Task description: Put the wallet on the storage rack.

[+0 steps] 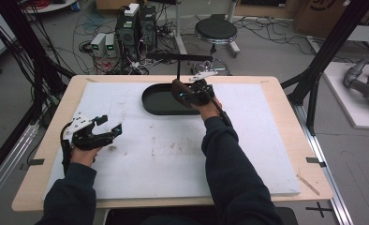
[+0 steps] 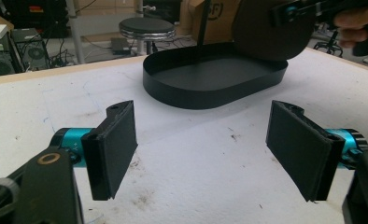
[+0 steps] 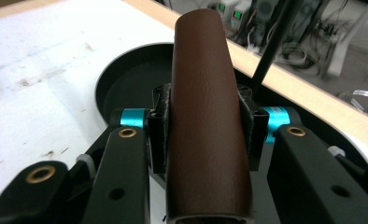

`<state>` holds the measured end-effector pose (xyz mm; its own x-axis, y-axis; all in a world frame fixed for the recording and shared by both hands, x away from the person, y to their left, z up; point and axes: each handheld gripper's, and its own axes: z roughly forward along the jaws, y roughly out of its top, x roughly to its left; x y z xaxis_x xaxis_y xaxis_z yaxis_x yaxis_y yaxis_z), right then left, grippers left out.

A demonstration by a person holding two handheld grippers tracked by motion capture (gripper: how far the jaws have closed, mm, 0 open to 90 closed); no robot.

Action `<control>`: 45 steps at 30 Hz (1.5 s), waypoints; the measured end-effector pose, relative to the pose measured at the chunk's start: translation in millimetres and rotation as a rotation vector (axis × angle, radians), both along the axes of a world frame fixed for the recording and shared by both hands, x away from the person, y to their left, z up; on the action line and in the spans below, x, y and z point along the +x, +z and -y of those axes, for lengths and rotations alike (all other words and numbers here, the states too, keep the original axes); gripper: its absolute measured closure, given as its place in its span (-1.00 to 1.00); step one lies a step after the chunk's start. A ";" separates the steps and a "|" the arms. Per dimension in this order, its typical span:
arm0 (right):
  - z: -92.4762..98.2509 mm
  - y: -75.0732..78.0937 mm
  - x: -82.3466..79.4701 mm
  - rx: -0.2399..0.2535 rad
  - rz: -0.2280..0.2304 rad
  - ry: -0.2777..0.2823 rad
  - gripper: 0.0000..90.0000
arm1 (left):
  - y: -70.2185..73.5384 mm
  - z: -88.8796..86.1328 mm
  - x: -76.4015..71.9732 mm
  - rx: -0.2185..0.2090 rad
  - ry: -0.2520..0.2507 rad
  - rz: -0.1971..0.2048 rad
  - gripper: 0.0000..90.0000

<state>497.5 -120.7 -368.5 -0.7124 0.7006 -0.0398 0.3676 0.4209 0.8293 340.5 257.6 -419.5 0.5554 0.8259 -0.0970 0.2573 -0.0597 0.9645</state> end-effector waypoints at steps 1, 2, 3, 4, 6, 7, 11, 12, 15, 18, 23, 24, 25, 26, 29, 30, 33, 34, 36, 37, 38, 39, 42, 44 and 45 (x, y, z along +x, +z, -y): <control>-3.0 -2.4 3.2 0.003 0.007 -0.002 0.41 | 0.0 -0.3 0.0 0.002 0.001 0.002 -0.46; -5.7 -4.6 5.7 0.010 0.014 -0.004 0.41 | -0.1 -0.5 0.0 0.002 0.001 0.002 -0.46; -7.4 -6.0 7.8 0.011 0.012 -0.007 0.41 | -0.2 -0.7 0.1 -0.001 0.000 0.002 -0.46; -9.7 -7.8 10.6 0.017 0.002 -0.011 0.41 | -0.2 -0.9 0.1 -0.002 0.003 0.002 -0.46; -14.2 -11.8 14.6 0.022 -0.008 -0.014 0.41 | -0.2 -1.5 0.1 -0.001 0.002 0.000 -0.46; -16.6 -14.4 16.9 0.023 -0.017 -0.017 0.41 | -0.2 -1.6 0.2 -0.002 0.002 0.000 -0.46; -22.4 -24.9 22.7 0.028 -0.050 -0.023 0.41 | -0.3 -1.4 0.2 -0.002 -0.001 0.001 -0.46; -23.4 -28.1 24.4 0.029 -0.055 -0.028 0.41 | -0.3 -1.3 0.3 -0.002 -0.001 0.000 -0.46; -23.1 -36.0 29.0 0.050 -0.084 -0.049 0.41 | -0.2 -0.5 0.0 -0.004 -0.003 0.001 -0.46; -21.6 -43.8 33.7 0.090 -0.116 -0.074 0.41 | -0.5 -0.5 0.2 -0.004 -0.004 -0.002 -0.46; -17.8 -45.4 35.4 0.061 -0.108 -0.102 0.21 | -0.8 -1.6 0.1 -0.002 -0.001 -0.003 -0.46; -15.5 -42.8 35.0 0.054 -0.093 -0.119 0.12 | -0.8 -1.6 0.1 -0.003 0.000 -0.003 -0.46; -13.6 -41.0 35.0 0.051 -0.086 -0.127 0.09 | -0.8 -1.5 0.0 -0.003 0.000 -0.002 -0.46; -10.4 -38.1 34.8 0.045 -0.078 -0.134 0.05 | -0.7 -1.5 -0.1 -0.002 -0.002 -0.003 -0.46; -2.2 -30.5 33.0 0.008 -0.057 -0.157 -0.05 | -0.8 -1.2 0.0 0.001 -0.002 -0.004 -0.46; 0.3 -28.8 32.1 0.009 -0.051 -0.158 -0.06 | -0.8 -1.3 0.0 0.002 -0.002 -0.004 -0.46; 12.6 -21.6 27.7 0.013 -0.027 -0.171 -0.06 | -0.7 -1.4 0.0 0.001 0.000 -0.003 -0.46; 18.4 -18.6 25.5 0.011 -0.021 -0.171 -0.06 | -0.8 -1.3 0.0 0.000 0.000 -0.004 -0.46; 27.1 -13.6 21.1 0.009 -0.015 -0.171 -0.07 | -0.7 -1.2 -0.1 0.000 -0.001 -0.004 -0.46; 31.8 -11.1 18.1 0.010 -0.012 -0.164 -0.07 | -0.7 -1.1 -0.1 -0.002 -0.001 -0.003 -0.46; 36.3 -8.0 15.3 0.002 -0.013 -0.160 -0.10 | -0.6 -1.1 -0.2 -0.003 -0.002 -0.003 -0.46; 39.4 -5.5 13.1 0.000 -0.013 -0.158 -0.12 | -0.6 -1.1 -0.2 -0.004 -0.001 -0.001 -0.46; 55.0 3.7 -2.4 0.009 0.031 -0.135 -0.15 | -0.5 -1.6 -0.1 -0.011 -0.002 -0.001 -0.46; 65.1 6.9 -10.7 0.020 0.025 -0.129 -0.27 | -0.4 -1.8 -0.1 -0.014 0.001 0.000 -0.46; 70.5 9.0 -14.6 0.017 0.000 -0.132 -0.37 | -0.2 -1.7 -0.2 -0.020 -0.001 0.000 -0.46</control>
<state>482.9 -191.2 -359.5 -0.6143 0.7886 -0.0272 0.4190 0.3552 0.8357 340.2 259.3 -419.7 0.5559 0.8235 -0.1130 0.2570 -0.0410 0.9656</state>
